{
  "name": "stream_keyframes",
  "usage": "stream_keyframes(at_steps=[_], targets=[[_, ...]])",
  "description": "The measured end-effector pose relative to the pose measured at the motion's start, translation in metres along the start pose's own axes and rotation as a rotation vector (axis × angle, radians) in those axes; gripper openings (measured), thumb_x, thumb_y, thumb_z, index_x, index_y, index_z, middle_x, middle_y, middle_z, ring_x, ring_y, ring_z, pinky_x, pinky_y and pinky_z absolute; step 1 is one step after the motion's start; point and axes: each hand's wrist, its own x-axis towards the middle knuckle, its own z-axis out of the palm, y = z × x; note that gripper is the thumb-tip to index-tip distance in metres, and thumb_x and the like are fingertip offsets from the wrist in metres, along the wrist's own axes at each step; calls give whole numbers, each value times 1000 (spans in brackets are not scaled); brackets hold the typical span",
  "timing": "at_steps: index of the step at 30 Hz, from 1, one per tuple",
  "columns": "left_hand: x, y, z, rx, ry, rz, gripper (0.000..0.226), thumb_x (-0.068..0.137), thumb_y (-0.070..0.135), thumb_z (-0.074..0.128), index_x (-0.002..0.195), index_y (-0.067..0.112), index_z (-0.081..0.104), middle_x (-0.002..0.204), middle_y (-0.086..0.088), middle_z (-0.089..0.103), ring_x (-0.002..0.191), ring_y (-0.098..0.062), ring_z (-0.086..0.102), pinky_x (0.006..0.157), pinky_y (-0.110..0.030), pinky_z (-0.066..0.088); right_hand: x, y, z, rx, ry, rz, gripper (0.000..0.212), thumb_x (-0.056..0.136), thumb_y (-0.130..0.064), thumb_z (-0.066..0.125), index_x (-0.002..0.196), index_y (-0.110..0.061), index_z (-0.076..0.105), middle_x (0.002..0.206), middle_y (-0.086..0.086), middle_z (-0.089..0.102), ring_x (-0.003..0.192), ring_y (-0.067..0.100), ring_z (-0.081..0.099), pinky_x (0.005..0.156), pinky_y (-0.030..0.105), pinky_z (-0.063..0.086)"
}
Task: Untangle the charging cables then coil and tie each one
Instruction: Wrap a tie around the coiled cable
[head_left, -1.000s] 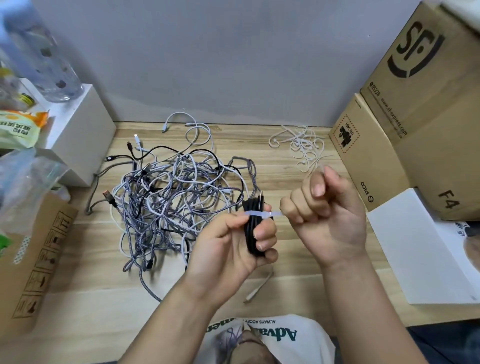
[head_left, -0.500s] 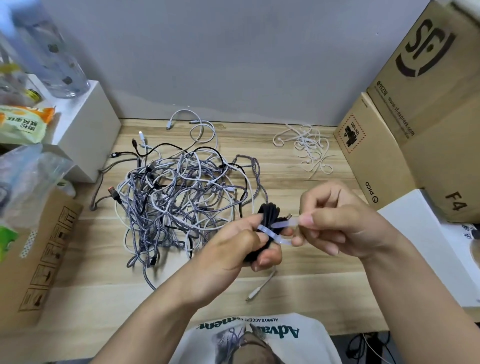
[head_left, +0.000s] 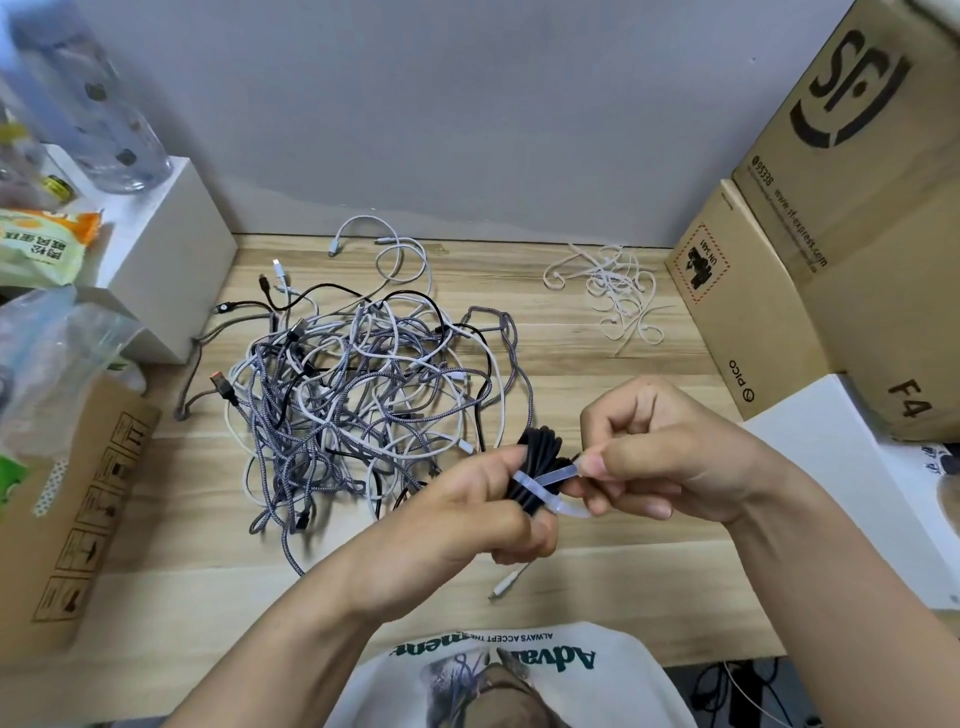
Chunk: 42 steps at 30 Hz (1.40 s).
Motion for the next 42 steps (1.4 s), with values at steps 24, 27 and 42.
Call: stream_keyframes(at_steps=[24, 27, 42], targets=[[7, -12, -9, 629, 419, 90, 44, 75, 47, 62, 82, 3, 60, 73, -6, 66, 68, -16, 57, 61, -37, 44, -7, 4, 7, -287, 445, -176, 9, 67, -13, 65, 59, -11, 63, 46, 8, 45, 40, 8, 44, 43, 13, 34], [6, -9, -11, 432, 314, 61, 32, 79, 34, 63, 85, 3, 62, 79, -7, 72, 70, -10, 63, 58, -24, 43, -8, 4, 5, -247, 467, -186, 10, 66, -10, 65, 56, -10, 62, 47, 14, 49, 38, 8, 44, 41, 12, 35], [6, -6, -8, 194, 173, 27, 17, 83, 19, 52, 78, 2, 51, 57, 6, 49, 52, -4, 40, 50, -12, 31, -8, 2, 9, -455, 353, -152, 23, 83, -3, 67, 63, -13, 60, 48, 1, 38, 45, 10, 39, 52, 22, 44]])
